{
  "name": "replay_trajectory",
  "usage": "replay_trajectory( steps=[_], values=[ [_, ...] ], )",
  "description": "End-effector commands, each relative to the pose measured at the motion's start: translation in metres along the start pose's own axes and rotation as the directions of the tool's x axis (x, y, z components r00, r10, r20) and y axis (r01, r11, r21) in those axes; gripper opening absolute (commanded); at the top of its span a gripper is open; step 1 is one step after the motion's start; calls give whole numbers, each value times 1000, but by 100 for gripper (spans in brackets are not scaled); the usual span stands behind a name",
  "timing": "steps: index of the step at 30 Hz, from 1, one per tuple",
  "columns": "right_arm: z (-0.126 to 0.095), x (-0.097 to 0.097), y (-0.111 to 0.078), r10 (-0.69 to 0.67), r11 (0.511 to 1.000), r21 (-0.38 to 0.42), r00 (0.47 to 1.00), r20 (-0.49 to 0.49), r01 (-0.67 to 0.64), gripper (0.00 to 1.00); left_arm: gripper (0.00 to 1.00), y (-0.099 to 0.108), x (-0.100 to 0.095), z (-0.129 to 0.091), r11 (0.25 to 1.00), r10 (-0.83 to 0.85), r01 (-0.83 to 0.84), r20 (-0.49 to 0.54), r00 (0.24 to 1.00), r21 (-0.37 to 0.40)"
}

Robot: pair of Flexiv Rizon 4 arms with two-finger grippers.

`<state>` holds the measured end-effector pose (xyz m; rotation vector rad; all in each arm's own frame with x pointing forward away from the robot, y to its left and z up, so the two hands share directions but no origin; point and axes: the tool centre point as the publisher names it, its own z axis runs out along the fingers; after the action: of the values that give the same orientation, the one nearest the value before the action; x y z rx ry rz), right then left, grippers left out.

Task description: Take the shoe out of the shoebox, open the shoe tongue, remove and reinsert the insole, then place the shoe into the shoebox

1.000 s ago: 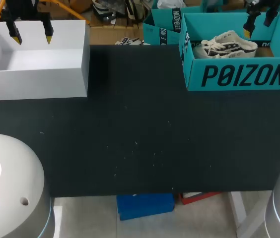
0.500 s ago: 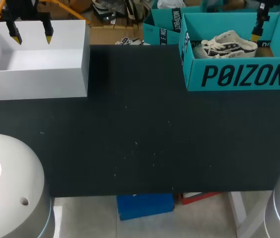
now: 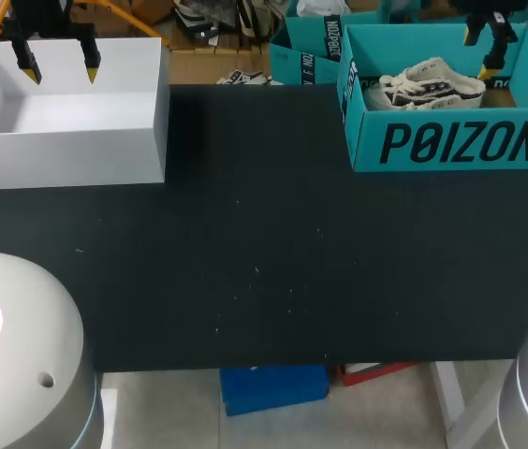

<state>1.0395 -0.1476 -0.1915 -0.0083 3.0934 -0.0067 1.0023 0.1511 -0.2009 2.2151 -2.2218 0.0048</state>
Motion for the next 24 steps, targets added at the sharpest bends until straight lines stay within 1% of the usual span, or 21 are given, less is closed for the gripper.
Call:
replay_trajectory(
  steps=[1, 5, 6, 7, 9, 11, 12, 13, 14, 15, 18, 19, 21, 24],
  values=[
    [12, -25, 3, 6, 1000, 22, 999, -32, -6, 100, 100, 1, 1, -1, 1000, -2, 2, 3, 1000, -1],
    [20, -37, 2, 14, 999, 38, 999, -33, -13, 100, 100, 1, 1, -1, 1000, -2, 2, 3, 1000, -1],
    [23, -40, 2, 17, 999, 45, 999, -34, -15, 97, 100, 1, 1, -1, 1000, -2, 2, 3, 1000, -1],
    [25, -42, 2, 18, 999, 46, 999, -34, -16, 100, 100, 1, 1, -1, 1000, -2, 2, 3, 1000, -1],
    [31, -47, 3, 27, 998, 51, 999, -30, -25, 90, 100, 1, 1, -1, 1000, -2, 2, 3, 1000, -1],
    [37, -50, 5, 22, 998, 56, 999, -26, -21, 89, 100, 1, 1, -1, 1000, -2, 2, 3, 1000, -1],
    [41, -52, 6, 16, 998, 62, 1000, -24, -14, 83, 100, 1, 1, -1, 1000, -2, 2, 3, 1000, -1],
    [44, -53, 7, 18, 998, 58, 1000, -15, -17, 58, 100, 1, 1, -1, 1000, -2, 2, 3, 1000, -1],
    [48, -54, 8, 19, 998, 56, 1000, -16, -18, 54, 100, 1, 1, -1, 1000, -2, 2, 3, 1000, -1],
    [52, -54, 8, 19, 998, 56, 1000, -18, -18, 58, 100, 1, 1, -1, 1000, -2, 2, 3, 1000, -1],
    [65, -55, 11, 18, 999, 46, 1000, -17, -17, 58, 100, 1, 1, -1, 1000, -2, 2, 3, 1000, -1],
    [69, -56, 12, 20, 999, 40, 1000, -17, -19, 62, 100, 1, 1, -1, 1000, -2, 2, 3, 1000, -1],
    [78, -56, 14, 21, 999, 34, 1000, -17, -20, 62, 100, 1, 1, -1, 1000, -2, 2, 3, 1000, -1],
    [91, -55, 15, 22, 1000, 21, 999, -28, -22, 67, 100, 1, 1, -1, 1000, -2, 2, 3, 1000, -1]
  ],
)
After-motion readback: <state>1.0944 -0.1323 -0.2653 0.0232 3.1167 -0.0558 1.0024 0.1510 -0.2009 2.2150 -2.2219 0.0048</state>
